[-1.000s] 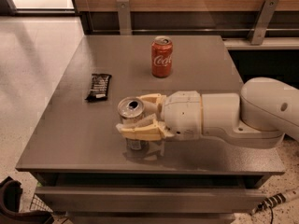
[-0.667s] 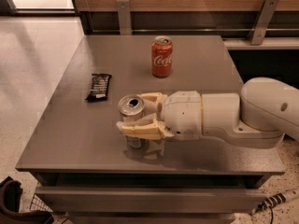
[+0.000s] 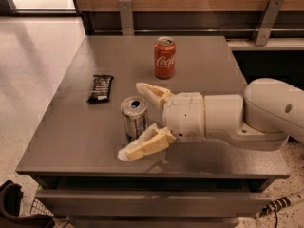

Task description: Pick redbull can

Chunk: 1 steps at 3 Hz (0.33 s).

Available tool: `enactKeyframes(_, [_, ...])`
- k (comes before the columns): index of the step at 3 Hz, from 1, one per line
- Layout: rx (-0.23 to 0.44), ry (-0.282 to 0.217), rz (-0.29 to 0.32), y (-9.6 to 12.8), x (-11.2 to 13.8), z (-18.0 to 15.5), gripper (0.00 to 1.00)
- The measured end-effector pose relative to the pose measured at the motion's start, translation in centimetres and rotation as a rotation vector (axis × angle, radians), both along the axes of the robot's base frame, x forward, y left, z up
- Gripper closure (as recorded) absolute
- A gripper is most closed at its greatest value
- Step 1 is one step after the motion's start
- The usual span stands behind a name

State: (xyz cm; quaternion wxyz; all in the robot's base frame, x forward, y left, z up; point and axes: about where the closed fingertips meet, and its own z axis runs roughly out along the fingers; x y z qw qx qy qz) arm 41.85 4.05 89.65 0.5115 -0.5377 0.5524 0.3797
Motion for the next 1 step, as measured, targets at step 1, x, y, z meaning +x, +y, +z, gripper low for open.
enactKeyframes(1, [0.0,0.0,0.0,0.01,0.0,0.0,0.0])
